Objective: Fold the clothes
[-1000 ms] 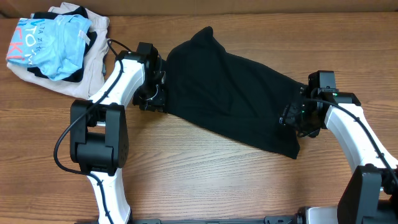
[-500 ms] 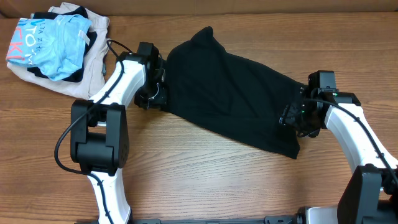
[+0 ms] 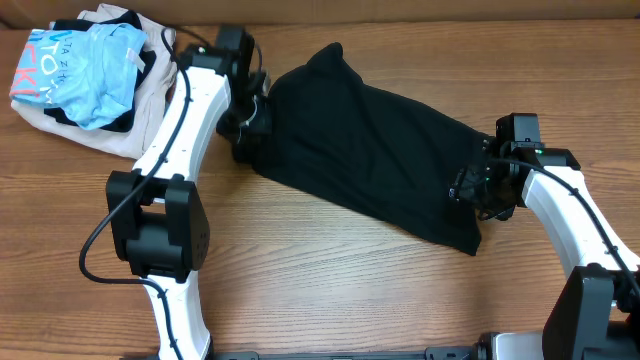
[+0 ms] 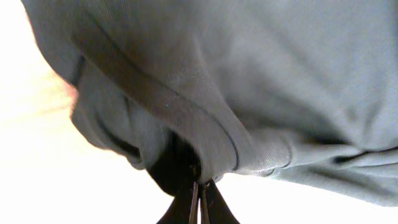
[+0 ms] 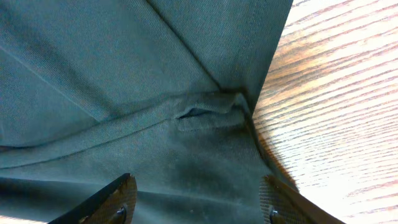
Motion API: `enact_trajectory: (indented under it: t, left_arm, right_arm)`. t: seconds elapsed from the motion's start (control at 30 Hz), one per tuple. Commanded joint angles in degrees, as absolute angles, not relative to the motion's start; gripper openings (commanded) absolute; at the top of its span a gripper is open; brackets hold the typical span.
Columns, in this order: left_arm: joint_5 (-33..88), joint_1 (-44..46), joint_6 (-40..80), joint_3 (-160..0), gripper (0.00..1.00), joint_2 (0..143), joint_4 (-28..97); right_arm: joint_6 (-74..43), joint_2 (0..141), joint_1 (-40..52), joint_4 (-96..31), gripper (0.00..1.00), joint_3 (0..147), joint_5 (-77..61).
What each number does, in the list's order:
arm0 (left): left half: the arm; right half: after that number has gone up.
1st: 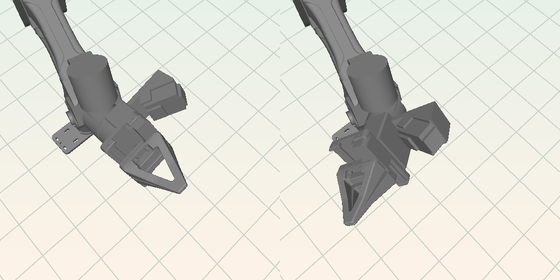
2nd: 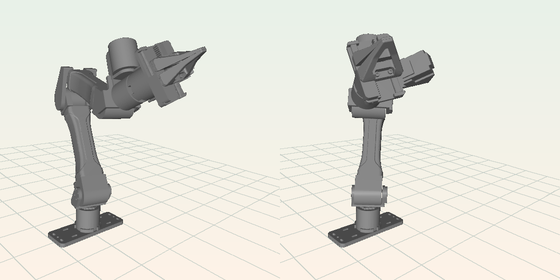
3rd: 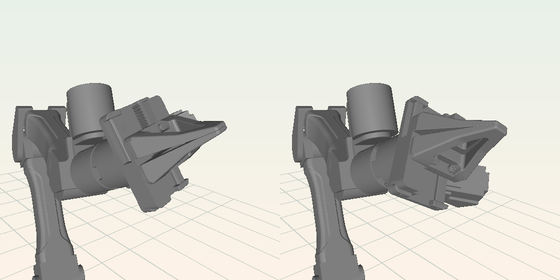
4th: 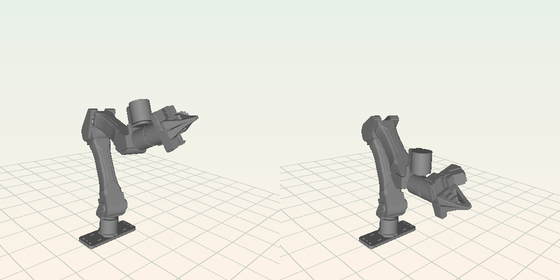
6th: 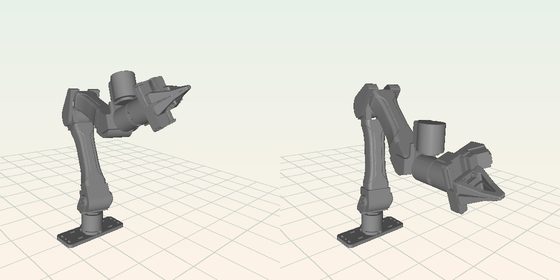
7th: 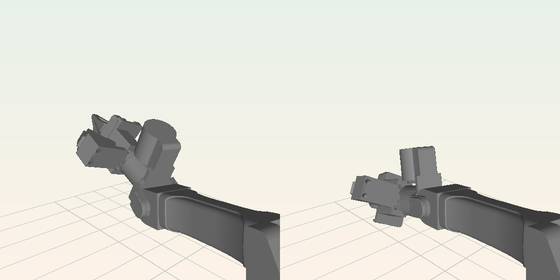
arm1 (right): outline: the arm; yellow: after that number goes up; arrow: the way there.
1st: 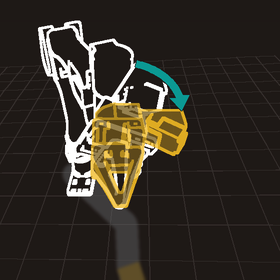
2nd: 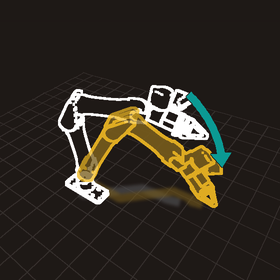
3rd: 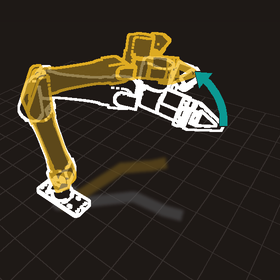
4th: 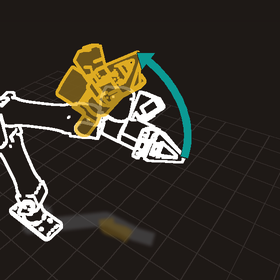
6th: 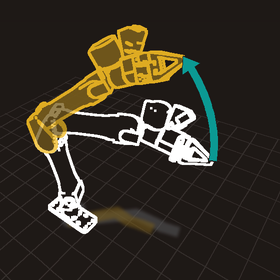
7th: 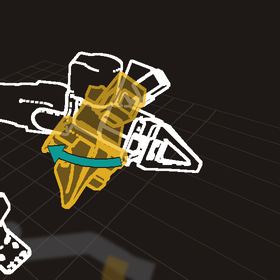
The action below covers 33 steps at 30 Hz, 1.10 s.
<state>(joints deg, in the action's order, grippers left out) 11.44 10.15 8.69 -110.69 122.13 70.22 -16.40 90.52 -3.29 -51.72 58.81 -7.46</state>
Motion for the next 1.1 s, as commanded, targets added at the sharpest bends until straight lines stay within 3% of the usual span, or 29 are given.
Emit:
enact_trajectory:
  t: [0.0,0.5,0.53,0.67,0.73,0.93,1.07]
  left_arm:
    - [12.27,10.61,9.19,-114.45,0.04,122.13,69.30]
    - [6.83,16.25,7.22,-114.15,0.05,125.69,53.17]
    - [6.13,16.78,7.09,-114.15,0.08,126.43,52.84]
    - [2.70,18.24,6.00,-114.15,0.43,129.56,53.47]
    - [1.80,18.20,6.02,-114.15,0.53,130.37,54.96]
    - [1.50,15.25,7.92,-114.17,0.56,130.45,57.98]
    - [1.65,13.26,9.50,-114.17,0.56,130.45,60.36]
  right_arm:
    - [-15.99,90.43,-3.62,-51.27,0.67,60.16,-7.16]
    - [-16.03,90.43,-3.62,-49.60,0.66,60.16,-7.16]
    - [-16.03,90.43,-3.62,-49.43,0.66,60.16,-7.16]
    - [-16.01,90.45,-3.62,-49.17,0.66,60.10,-7.16]
    - [-15.99,90.45,-3.55,-49.12,0.66,60.07,-7.14]
    - [-12.99,90.56,-3.55,-45.76,0.65,59.88,-5.76]
    - [-11.68,90.56,-3.55,-41.82,0.56,58.65,-5.17]
